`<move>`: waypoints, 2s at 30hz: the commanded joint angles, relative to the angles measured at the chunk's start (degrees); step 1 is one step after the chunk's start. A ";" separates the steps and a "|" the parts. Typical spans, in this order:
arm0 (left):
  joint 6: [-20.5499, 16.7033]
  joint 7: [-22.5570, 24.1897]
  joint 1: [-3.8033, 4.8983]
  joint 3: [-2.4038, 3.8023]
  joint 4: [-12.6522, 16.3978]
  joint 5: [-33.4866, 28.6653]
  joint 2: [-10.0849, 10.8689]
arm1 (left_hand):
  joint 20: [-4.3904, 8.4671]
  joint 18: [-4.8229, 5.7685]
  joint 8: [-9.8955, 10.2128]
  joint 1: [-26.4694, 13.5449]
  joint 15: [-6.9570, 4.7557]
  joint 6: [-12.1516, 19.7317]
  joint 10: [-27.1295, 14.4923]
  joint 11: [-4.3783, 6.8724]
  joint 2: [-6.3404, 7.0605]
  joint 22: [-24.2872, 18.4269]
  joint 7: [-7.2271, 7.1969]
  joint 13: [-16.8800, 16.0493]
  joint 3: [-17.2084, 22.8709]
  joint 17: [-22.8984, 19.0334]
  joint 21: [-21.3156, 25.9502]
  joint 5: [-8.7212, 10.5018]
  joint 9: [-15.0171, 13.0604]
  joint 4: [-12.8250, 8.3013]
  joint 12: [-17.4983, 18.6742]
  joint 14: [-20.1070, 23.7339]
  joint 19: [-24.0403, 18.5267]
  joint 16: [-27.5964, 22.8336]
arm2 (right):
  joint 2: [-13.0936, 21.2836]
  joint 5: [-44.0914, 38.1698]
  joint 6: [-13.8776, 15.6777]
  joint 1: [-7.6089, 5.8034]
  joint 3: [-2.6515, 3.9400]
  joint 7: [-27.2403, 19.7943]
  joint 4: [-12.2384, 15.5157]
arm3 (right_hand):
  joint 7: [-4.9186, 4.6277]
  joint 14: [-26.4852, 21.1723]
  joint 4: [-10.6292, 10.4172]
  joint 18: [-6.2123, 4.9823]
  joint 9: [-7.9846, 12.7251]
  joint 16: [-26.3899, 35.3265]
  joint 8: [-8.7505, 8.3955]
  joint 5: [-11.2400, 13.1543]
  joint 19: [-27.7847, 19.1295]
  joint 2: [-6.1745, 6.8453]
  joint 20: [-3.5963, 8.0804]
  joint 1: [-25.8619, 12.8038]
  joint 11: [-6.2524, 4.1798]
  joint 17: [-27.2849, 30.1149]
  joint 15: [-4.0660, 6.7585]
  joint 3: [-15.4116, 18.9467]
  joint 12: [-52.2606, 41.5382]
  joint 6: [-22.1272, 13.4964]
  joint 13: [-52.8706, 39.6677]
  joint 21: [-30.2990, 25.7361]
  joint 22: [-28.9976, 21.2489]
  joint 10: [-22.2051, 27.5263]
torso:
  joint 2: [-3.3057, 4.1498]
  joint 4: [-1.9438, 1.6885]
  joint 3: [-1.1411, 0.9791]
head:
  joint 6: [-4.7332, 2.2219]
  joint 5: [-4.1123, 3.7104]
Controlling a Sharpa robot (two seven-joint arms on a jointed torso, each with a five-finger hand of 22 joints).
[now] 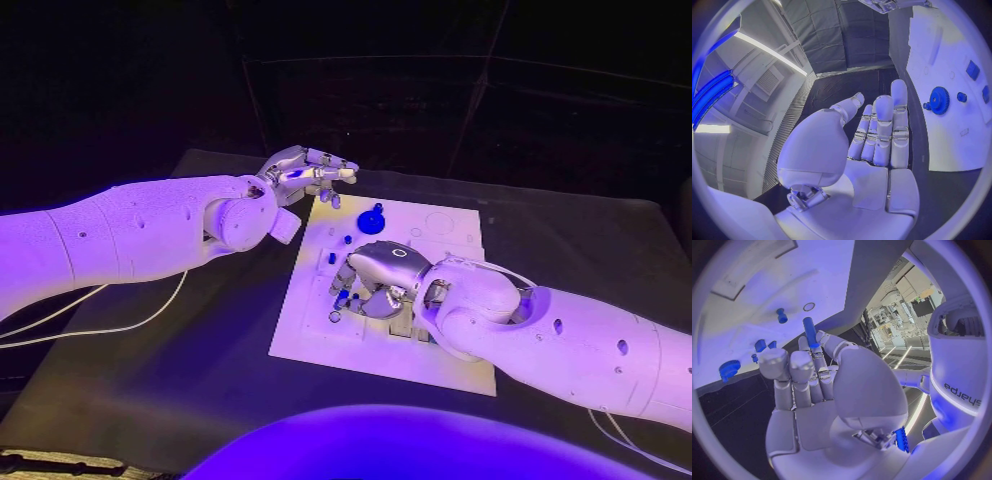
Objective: Assemble the parts on the task board
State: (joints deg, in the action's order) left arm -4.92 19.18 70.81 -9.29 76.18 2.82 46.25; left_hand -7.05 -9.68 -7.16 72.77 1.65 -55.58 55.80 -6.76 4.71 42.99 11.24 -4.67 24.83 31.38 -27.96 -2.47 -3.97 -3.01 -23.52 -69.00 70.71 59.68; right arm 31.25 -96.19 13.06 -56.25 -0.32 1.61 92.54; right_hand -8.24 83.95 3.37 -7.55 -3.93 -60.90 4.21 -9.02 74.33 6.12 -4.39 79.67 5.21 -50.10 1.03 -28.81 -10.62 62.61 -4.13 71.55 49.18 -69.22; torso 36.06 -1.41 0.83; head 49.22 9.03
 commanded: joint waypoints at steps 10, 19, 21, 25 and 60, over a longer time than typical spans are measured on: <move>0.46 0.48 0.09 0.04 -0.05 -0.17 -0.31 | -0.15 -0.73 -0.26 0.17 0.06 0.39 -0.35 -0.05 -0.23 -0.08 -0.10 0.08 0.05 -0.10 0.17 -0.38 0.05 -0.21 -0.39 0.40 0.20 -0.04 | -1.45 -1.76 -2.21 0.18 -0.03 -0.86 -1.48 | -0.33 0.61 0.07 0.31 0.06 -0.35 -0.22 -0.41 0.17 -0.45 -0.25 0.38 -1.34 -0.04 0.16 -0.30 0.19 -0.03 -0.04 0.21 -0.02 -1.38 | -0.01 0.05 0.01 | 0.35 0.26; 0.51 0.41 0.09 0.05 -0.05 -0.17 -0.35 | -0.15 -0.73 -0.26 0.17 0.06 0.39 -0.35 -0.05 -0.23 -0.08 -0.10 0.08 0.05 -0.10 0.17 -0.38 0.05 -0.21 -0.39 0.40 0.20 -0.04 | -2.09 -1.85 -2.74 0.52 -0.22 -1.27 -1.94 | -0.36 0.58 0.10 0.31 0.06 -0.34 -0.23 -0.43 0.14 -0.49 -0.27 0.31 -1.31 0.01 0.14 -0.39 0.22 -0.03 -0.04 0.23 -0.01 -1.38 | -0.04 0.06 0.03 | 0.67 0.22; 0.52 0.39 0.09 0.05 -0.06 -0.17 -0.34 | -0.15 -0.73 -0.26 0.17 0.06 0.39 -0.35 -0.05 -0.23 -0.08 -0.10 0.08 0.05 -0.10 0.17 -0.38 0.05 -0.21 -0.39 0.40 0.20 -0.04 | -2.14 -1.85 -2.87 0.58 -0.24 -1.37 -1.91 | -0.36 0.58 0.10 0.31 0.06 -0.34 -0.23 -0.43 0.14 -0.49 -0.27 0.31 -1.31 0.01 0.14 -0.39 0.22 -0.03 -0.04 0.23 -0.01 -1.38 | -0.07 0.08 0.03 | 0.74 0.27; 0.53 0.38 0.09 0.05 -0.10 -0.17 -0.34 | -0.15 -0.73 -0.26 0.17 0.06 0.39 -0.35 -0.05 -0.23 -0.08 -0.10 0.08 0.05 -0.10 0.17 -0.38 0.05 -0.21 -0.39 0.40 0.20 -0.04 | -2.16 -1.86 -3.35 0.65 -0.28 -1.43 -1.91 | -0.36 0.58 0.10 0.31 0.06 -0.34 -0.23 -0.43 0.14 -0.49 -0.27 0.31 -1.31 0.01 0.14 -0.39 0.22 -0.03 -0.04 0.23 -0.01 -1.38 | -0.06 0.05 0.03 | 0.78 0.33; 0.74 0.19 0.10 0.05 -0.09 -0.17 -0.24 | -0.15 -0.72 -0.31 0.16 0.06 0.43 -0.40 -0.06 -0.21 -0.12 -0.09 0.10 0.09 -0.23 0.19 -0.38 0.05 -0.25 -0.48 0.45 0.23 -0.04 | -3.56 -4.30 -2.21 1.01 -1.16 -0.16 -3.61 | -1.79 -1.52 -0.61 -1.01 0.23 3.80 -0.65 -0.08 -4.43 2.73 -1.94 -4.76 0.99 5.74 -1.75 1.53 4.51 -5.27 0.55 -3.74 -7.76 7.59 | -0.05 0.10 -0.02 | 0.78 0.38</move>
State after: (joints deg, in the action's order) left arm -4.87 19.13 70.81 -9.28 76.07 2.82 46.01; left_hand -7.05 -9.68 -7.15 72.77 1.65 -55.58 55.80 -6.76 4.71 42.92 11.24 -4.61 24.83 31.20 -27.96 -2.47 -3.99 -3.01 -23.86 -69.00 70.71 59.68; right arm 27.71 -100.11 9.83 -55.15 -1.52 1.91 88.87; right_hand -10.01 82.49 2.76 -7.57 -3.70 -57.49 3.76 -8.77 70.34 8.92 -6.27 75.50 6.06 -44.86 -0.43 -27.65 -6.42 57.65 -3.57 68.19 42.13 -62.15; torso 36.02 -1.34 0.83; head 50.01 9.44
